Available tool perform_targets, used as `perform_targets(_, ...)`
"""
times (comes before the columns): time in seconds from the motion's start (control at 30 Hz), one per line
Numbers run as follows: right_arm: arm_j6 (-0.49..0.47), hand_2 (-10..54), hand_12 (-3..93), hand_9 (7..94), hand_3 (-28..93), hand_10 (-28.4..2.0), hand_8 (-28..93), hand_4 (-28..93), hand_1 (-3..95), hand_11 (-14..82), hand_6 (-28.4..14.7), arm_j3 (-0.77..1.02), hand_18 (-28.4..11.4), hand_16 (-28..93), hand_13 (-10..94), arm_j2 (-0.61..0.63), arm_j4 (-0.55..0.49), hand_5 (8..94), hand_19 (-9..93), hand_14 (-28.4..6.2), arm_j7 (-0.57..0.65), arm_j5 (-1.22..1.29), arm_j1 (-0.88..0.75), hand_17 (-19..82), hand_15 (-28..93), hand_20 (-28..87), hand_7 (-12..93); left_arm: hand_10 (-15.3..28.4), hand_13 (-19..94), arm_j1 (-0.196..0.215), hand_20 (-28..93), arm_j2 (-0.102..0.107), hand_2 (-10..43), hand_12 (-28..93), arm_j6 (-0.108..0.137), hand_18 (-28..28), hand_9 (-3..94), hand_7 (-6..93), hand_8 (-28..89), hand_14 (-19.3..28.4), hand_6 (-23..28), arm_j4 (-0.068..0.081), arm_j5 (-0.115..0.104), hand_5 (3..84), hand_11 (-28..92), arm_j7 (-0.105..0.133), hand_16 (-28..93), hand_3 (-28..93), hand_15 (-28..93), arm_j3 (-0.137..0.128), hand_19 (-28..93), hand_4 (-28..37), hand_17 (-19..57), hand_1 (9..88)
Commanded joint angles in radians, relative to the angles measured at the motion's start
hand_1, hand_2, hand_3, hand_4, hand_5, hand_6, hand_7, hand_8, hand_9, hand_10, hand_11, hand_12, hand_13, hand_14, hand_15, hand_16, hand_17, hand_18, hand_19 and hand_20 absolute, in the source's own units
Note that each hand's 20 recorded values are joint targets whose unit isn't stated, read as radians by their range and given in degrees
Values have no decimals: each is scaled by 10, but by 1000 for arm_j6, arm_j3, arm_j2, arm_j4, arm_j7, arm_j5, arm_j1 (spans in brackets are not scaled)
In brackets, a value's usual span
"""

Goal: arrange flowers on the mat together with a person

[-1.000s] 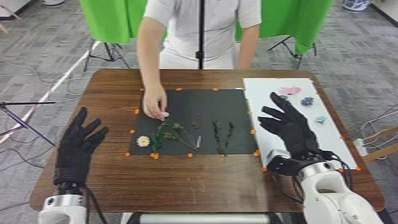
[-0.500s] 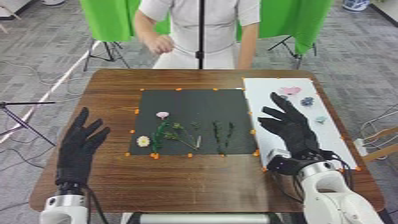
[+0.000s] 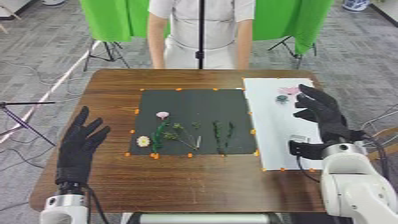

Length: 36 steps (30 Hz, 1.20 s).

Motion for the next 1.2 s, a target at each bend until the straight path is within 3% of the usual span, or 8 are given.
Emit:
perform_targets(0.03,39,58,179,471,666,-159,-110,-229,290,344,18,-34,-236,123,441,162,82,388,593,-148,317,-232,158,105,628,297,165,142,252,13,58,10,48,115,21,256,307,113,-98,203,-9,-10,-11,261,138,8,-38,759,299,6,503,-283,-85,193)
perform_targets(0.27,-184,37,172,481,665,-168,-114,-222,301,376,15,-149,-230,108,457,212,191,401,640,-148,548,-456,299,121,675,311,172,143,252,11,58,12,48,115,24,255,308,113,-98,203,-8,-12,-11,261,139,12,-38,759,300,8,502,-283,-86,196)
perform_targets(0.43,-302,22,165,478,662,-179,-114,-218,318,340,12,-241,-235,96,449,224,282,413,644,-153,567,-484,377,122,657,303,174,143,252,8,58,10,49,115,22,255,308,113,-98,203,-7,-12,-11,261,140,11,-39,759,300,10,502,-283,-86,197)
perform_targets(0.73,-484,2,162,447,671,-166,-112,-219,332,230,19,-453,-243,93,422,251,412,399,610,-155,521,-535,516,98,592,282,168,144,252,-3,58,5,48,114,18,254,309,114,-98,203,-6,-7,-3,261,141,0,-39,760,301,12,503,-283,-85,198)
perform_targets(1.0,-516,-23,163,455,694,-167,-115,-227,357,192,35,-597,-246,101,436,257,497,402,600,-152,512,-523,606,102,559,281,181,143,252,-12,58,7,49,114,7,255,308,113,-98,204,-7,-3,-6,260,140,-2,-40,761,302,14,505,-283,-86,201)
perform_targets(1.1,-500,-39,157,528,720,-128,-143,-248,417,208,53,-678,-231,117,502,273,537,493,619,-125,445,-629,631,127,533,294,216,143,252,-8,58,8,50,114,6,255,308,113,-98,203,-7,-4,-7,260,141,-9,-40,760,303,11,505,-283,-86,202)
perform_targets(1.13,-463,-45,162,587,705,-117,-107,-257,458,217,55,-699,-214,146,549,276,543,548,643,-104,449,-628,641,147,521,308,236,143,252,-10,57,13,50,114,8,255,308,113,-98,203,-7,-3,-8,260,141,-1,-40,760,303,15,505,-283,-86,202)
perform_targets(1.2,-419,-69,277,746,662,-78,-52,-260,538,132,61,-701,-191,248,646,275,540,667,681,-48,450,-631,628,194,488,335,257,143,252,-13,57,10,50,114,5,255,308,113,-98,204,-6,-2,-8,260,141,-3,-40,760,303,16,505,-283,-86,202)
